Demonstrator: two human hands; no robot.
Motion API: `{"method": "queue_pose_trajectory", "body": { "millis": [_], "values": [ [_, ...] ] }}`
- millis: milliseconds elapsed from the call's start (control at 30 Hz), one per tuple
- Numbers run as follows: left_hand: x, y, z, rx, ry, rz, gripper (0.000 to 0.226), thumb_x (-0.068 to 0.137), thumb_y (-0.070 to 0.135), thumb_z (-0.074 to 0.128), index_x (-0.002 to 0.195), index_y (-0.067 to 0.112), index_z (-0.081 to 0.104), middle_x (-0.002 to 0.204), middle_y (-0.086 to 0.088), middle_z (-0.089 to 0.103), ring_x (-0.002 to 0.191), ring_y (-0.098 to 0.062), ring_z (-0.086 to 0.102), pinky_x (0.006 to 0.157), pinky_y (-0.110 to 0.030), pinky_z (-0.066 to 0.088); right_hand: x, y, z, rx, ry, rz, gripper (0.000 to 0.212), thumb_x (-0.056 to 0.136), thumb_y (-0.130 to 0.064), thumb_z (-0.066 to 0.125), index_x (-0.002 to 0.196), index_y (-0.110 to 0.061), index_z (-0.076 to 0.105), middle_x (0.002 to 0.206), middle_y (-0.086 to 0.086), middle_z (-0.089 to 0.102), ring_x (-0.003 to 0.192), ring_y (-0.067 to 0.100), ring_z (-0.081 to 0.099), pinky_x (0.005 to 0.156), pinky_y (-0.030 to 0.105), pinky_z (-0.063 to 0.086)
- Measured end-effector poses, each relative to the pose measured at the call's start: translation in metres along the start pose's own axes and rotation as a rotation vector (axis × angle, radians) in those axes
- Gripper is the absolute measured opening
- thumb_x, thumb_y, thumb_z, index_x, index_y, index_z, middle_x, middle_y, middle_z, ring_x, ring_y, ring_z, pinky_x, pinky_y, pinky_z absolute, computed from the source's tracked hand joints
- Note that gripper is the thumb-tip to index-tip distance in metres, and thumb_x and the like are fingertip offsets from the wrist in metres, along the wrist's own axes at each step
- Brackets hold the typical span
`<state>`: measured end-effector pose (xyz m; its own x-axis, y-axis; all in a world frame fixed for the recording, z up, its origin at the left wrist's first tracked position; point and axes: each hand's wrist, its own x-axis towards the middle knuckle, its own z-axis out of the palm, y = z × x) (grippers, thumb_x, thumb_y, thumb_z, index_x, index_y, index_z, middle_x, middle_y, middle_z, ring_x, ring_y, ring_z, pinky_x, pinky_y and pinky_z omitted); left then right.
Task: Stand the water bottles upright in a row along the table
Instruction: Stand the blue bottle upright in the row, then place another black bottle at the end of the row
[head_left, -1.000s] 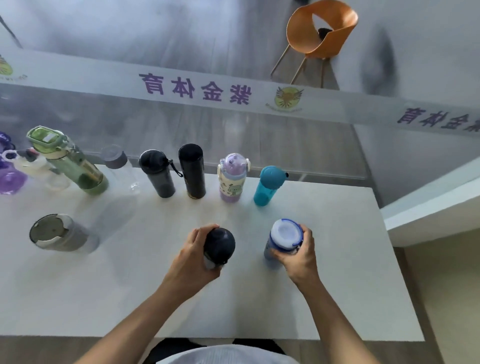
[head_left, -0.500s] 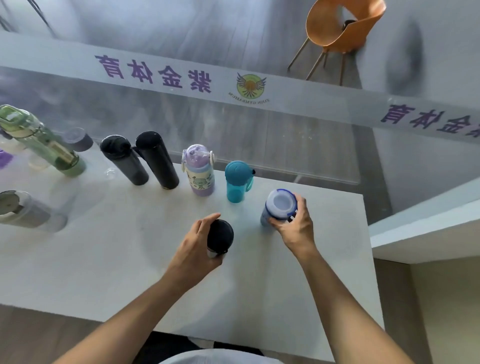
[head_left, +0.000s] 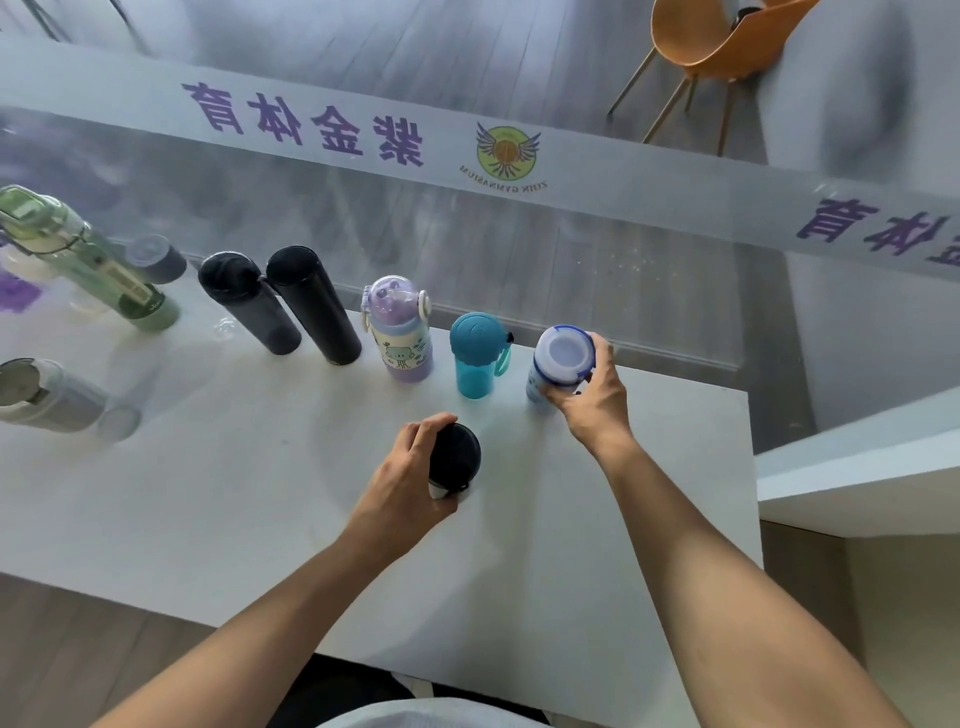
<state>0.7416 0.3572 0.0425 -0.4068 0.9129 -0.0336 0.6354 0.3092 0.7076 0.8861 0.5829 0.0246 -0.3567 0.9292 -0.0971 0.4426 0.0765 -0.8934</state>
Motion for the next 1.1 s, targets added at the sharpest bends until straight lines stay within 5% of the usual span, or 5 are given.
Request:
{"method": "queue_pose_trajectory", "body": {
  "millis": [400, 533, 700, 900, 1100],
  "values": [
    [0.004, -0.001, 0.004, 0.001, 0.018, -0.015, 0.086, 0.069, 0.026, 0.085, 0.139, 0.035, 0.035, 0.132, 0.001, 0.049, 0.112, -0.02, 0.054, 0.095, -0.032, 0.05, -0.004, 0.01, -0.005, -0.141, 0.015, 0.112, 0.109, 0.066, -0.041, 0.092, 0.152, -0.028, 0.026, 0.141, 0.0, 0.051, 0.126, 0.021, 0.052, 0.105, 0.044, 0.044],
    [0.006, 0.004, 0.01, -0.023, 0.016, -0.01, 0.084, 0.069, 0.032, 0.086, 0.137, 0.038, 0.036, 0.128, 0.005, 0.051, 0.108, -0.016, 0.055, 0.093, -0.029, 0.051, -0.043, 0.019, -0.005, -0.278, 0.138, 0.116, 0.083, 0.071, -0.031, 0.085, 0.14, -0.022, 0.039, 0.134, 0.001, 0.055, 0.124, 0.022, 0.054, 0.1, 0.046, 0.042],
    [0.012, 0.019, 0.024, -0.081, -0.033, 0.023, 0.081, 0.069, 0.038, 0.084, 0.136, 0.038, 0.038, 0.124, 0.006, 0.051, 0.108, -0.013, 0.055, 0.088, -0.038, 0.056, -0.122, 0.036, 0.008, -0.294, -0.278, -0.01, 0.079, 0.07, -0.042, 0.078, 0.14, -0.037, 0.042, 0.137, -0.014, 0.052, 0.126, 0.008, 0.051, 0.108, 0.037, 0.041],
    [0.019, 0.043, 0.045, -0.089, -0.136, 0.041, 0.08, 0.066, 0.041, 0.081, 0.133, 0.041, 0.038, 0.125, 0.008, 0.05, 0.109, -0.016, 0.057, 0.088, -0.042, 0.056, -0.136, 0.043, 0.011, -0.192, -0.161, 0.047, 0.078, 0.065, -0.047, 0.08, 0.135, -0.036, 0.049, 0.131, -0.012, 0.059, 0.118, 0.009, 0.057, 0.102, 0.038, 0.048],
    [0.028, 0.061, 0.05, -0.107, -0.291, 0.135, 0.094, 0.067, 0.043, 0.084, 0.145, 0.04, 0.03, 0.134, 0.008, 0.045, 0.117, -0.008, 0.051, 0.097, -0.032, 0.053, -0.128, 0.054, -0.005, -0.123, -0.088, 0.073, 0.071, 0.064, -0.048, 0.082, 0.128, -0.041, 0.052, 0.12, -0.018, 0.061, 0.103, 0.003, 0.059, 0.083, 0.013, 0.047]
  ]
}}
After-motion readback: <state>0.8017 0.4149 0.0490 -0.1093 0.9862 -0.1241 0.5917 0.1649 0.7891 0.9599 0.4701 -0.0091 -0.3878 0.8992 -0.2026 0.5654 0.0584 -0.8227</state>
